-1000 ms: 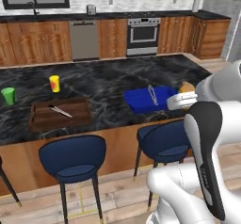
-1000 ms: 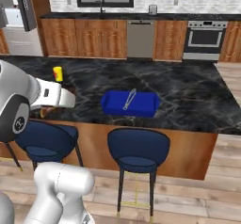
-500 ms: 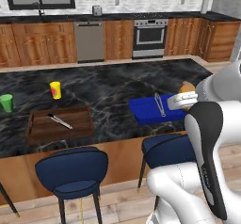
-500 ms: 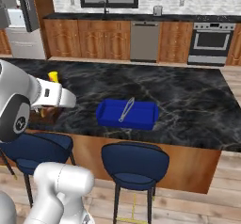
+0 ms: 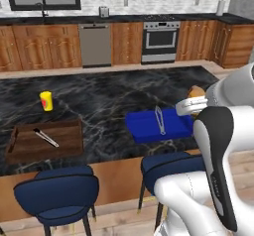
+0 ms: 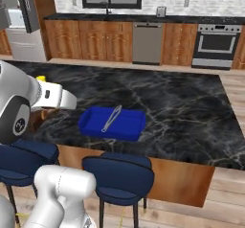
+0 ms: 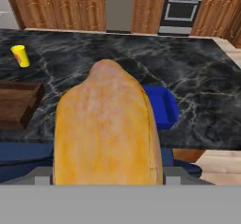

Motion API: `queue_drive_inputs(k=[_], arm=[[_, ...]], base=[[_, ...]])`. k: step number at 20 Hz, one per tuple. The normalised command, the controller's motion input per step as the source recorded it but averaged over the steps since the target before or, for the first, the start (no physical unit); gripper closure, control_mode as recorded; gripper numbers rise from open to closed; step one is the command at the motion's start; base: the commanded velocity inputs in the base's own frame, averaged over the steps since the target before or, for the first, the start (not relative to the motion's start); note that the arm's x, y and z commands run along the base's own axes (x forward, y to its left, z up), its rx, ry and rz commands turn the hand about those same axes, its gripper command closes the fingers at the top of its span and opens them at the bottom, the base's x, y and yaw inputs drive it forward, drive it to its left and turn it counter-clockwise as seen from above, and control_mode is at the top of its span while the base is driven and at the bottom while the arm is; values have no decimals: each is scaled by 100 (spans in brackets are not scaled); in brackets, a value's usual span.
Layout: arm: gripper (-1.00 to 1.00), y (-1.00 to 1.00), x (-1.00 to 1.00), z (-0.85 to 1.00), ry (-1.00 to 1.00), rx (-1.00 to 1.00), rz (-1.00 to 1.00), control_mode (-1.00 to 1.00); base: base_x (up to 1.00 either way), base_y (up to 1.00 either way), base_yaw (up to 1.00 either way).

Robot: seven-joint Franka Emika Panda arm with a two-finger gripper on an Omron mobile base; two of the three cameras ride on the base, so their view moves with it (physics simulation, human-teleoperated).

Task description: Gather the bell peppers from the fridge and place them on a tray on the dining counter. Then gather the fish and chicken drumstick from the fridge and place them on the other tray.

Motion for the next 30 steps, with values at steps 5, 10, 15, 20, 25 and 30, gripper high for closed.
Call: queue_drive_inputs(k=[5,10,15,20,25,30], arm=[[100,0,0,0,0,0,0,100],[100,0,0,0,0,0,0,100],[100,0,0,0,0,0,0,100],[100,-2,67,-38,33,0,0,-100],[100,0,81,-40,30,0,0,-100],[100,15,83,-66,7,0,0,-100]], base=[[19,-42,7],[29,-9,0],[61,-4,0],[0,0,0],[0,0,0],[0,0,0]])
